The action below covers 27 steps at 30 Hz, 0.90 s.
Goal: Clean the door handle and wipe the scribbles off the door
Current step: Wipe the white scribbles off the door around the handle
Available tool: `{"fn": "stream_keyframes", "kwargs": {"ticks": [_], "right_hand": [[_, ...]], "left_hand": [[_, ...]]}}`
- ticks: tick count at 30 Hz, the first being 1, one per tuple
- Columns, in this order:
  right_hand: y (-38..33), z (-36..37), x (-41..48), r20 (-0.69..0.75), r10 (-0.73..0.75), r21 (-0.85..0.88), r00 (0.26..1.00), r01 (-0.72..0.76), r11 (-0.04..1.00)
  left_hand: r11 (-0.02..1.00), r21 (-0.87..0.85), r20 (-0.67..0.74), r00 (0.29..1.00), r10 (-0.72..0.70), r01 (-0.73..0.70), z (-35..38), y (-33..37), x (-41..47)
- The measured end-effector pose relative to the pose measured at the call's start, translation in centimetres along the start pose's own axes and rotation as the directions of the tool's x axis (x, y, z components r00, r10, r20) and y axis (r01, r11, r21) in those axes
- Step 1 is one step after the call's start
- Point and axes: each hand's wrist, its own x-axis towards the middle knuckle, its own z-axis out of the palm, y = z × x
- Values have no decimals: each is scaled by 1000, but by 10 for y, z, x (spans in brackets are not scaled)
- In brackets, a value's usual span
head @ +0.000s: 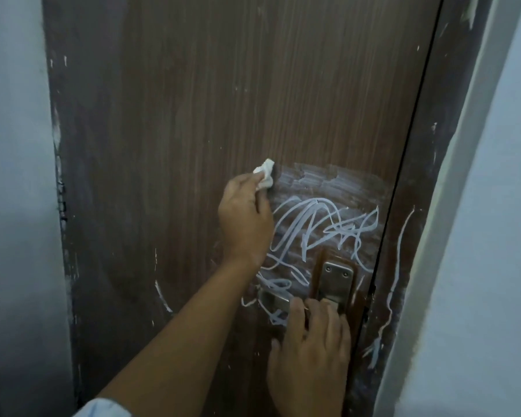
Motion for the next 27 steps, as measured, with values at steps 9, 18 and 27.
{"fn": "stream_keyframes", "kwargs": {"ticks": [9, 18, 27], "right_hand": [[2, 15, 0, -180, 20, -46, 983, -28, 999], [5, 13, 0, -242, -29, -155, 970, -9, 988], [6, 19, -2, -282, -23, -154, 959, -21, 988]], "left_hand": [[971, 215, 357, 934, 26, -109, 18, -7, -12], [913, 247, 502, 849, 165, -324, 24, 7, -24], [972, 169, 471, 880, 67, -164, 26, 18, -29]]}}
